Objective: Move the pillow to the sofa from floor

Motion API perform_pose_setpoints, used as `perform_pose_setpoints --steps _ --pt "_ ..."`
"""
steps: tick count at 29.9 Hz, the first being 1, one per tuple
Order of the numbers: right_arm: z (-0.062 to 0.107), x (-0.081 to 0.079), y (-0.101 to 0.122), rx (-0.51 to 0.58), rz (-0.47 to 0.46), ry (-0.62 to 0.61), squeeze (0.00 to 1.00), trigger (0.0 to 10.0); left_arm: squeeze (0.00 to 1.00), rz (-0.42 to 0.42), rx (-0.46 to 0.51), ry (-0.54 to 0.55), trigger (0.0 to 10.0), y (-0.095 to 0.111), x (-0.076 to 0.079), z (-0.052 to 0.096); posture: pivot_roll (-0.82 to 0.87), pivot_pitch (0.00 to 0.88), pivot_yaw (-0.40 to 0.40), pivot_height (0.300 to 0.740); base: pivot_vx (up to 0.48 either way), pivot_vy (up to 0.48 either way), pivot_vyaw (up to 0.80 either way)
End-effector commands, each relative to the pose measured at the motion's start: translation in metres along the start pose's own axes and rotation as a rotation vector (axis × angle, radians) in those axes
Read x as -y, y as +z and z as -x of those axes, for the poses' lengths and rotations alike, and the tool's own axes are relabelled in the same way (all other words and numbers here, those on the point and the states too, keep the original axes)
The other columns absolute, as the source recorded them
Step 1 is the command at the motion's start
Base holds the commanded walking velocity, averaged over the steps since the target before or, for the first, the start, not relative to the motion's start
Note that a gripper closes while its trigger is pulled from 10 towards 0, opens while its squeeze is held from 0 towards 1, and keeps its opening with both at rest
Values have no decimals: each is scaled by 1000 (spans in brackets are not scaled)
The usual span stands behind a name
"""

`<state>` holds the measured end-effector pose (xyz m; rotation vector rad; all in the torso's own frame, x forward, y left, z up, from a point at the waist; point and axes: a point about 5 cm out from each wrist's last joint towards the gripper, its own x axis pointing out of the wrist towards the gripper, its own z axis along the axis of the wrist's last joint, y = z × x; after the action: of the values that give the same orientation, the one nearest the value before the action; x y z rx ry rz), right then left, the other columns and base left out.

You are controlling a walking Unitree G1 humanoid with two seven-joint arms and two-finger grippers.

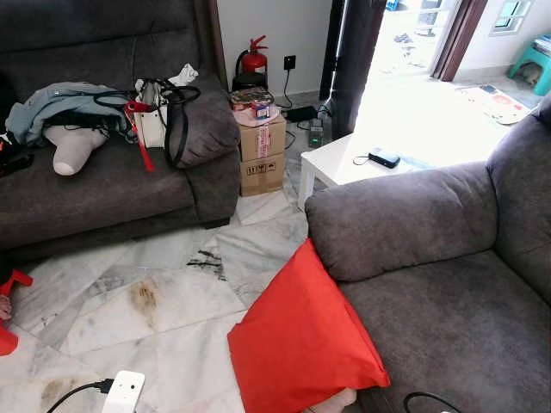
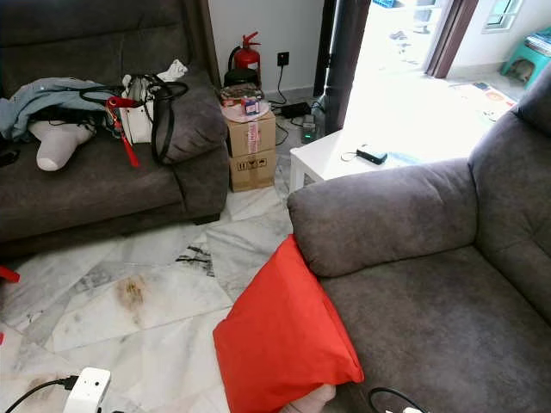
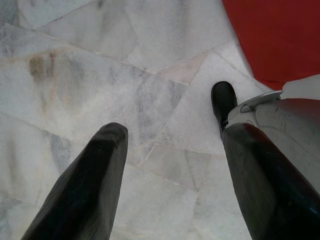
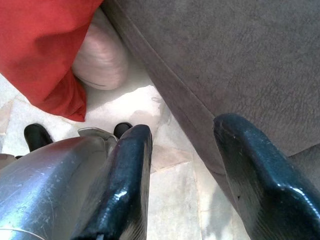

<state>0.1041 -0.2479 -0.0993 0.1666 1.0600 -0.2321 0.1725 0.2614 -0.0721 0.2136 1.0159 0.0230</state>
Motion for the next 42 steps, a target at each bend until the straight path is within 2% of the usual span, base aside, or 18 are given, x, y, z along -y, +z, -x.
perform_pose_setpoints --steps 1,5,8,21,42 --pt "1 1 -3 -5 18 2 0 10000 0 14 -16 7 10000 -5 -3 1 -7 70 -4 740 0 0 0" --pt "1 1 -3 -6 13 -1 0 10000 0 13 -16 8 10000 -5 -3 1 -7 70 -5 740 0 0 764" --pt "1 2 -4 -9 -13 -6 0 10000 0 14 -17 8 10000 -5 -3 1 -7 69 -5 740 0 0 0" --pt "1 1 -4 -12 -8 -3 0 10000 0 7 -18 4 10000 -5 -3 1 -6 69 -3 740 0 0 0" --pt "1 1 -4 -13 -7 1 0 10000 0 -7 -18 3 10000 -4 -3 1 -4 70 -4 740 247 0 0"
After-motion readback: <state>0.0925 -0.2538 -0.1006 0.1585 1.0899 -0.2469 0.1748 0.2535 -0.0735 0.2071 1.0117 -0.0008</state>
